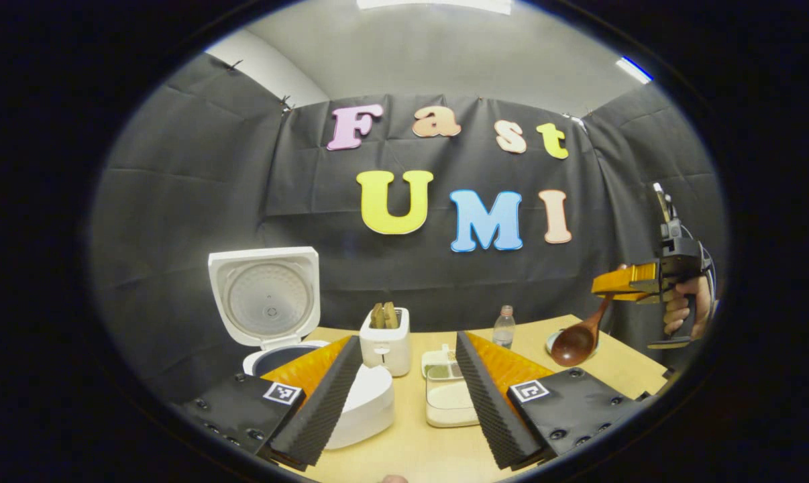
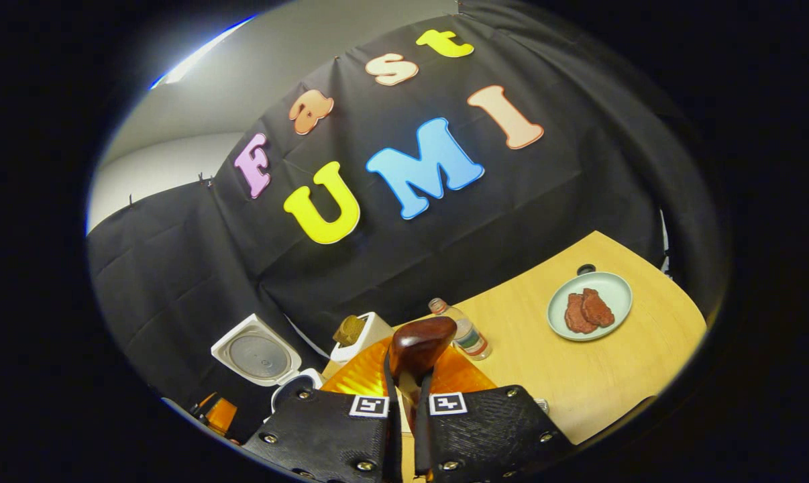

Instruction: Close the left gripper, press the button to open the rice cooker; take a wooden spoon from the chopstick holder with the right hand, scoop a spoonful of rice and pour it into the rice cooker, then put the wooden spoon back into the chopstick holder.

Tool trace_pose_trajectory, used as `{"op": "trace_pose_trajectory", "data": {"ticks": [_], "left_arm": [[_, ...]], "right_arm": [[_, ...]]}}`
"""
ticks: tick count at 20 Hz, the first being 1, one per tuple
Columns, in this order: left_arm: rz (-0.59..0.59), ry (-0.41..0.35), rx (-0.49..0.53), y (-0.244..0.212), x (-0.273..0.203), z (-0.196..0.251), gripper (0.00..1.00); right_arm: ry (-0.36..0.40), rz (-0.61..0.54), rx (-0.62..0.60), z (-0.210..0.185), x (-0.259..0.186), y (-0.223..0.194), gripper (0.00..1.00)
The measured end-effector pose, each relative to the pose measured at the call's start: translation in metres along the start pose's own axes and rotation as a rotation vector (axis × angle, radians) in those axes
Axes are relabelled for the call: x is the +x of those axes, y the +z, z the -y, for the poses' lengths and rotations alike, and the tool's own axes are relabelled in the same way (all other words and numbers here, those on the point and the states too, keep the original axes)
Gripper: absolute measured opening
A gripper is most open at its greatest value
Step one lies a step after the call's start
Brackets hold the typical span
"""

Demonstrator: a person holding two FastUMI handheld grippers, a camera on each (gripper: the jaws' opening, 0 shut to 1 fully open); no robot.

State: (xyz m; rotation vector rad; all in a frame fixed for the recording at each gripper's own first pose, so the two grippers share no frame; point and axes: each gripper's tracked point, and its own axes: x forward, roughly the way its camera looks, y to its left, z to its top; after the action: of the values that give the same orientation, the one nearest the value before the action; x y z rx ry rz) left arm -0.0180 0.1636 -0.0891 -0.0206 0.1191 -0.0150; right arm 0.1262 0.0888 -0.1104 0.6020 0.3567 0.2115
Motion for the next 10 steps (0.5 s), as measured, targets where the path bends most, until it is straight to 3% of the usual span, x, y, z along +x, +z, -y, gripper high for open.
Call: {"op": "trace_pose_trajectory", "data": {"ticks": [10], "left_arm": [[0.015, -0.004, 0.040, 0.026, -0.003, 0.012, 0.96]], "right_arm": [[-0.228, -0.014, -0.018, 0.078, -0.003, -0.025, 0.07]]}}
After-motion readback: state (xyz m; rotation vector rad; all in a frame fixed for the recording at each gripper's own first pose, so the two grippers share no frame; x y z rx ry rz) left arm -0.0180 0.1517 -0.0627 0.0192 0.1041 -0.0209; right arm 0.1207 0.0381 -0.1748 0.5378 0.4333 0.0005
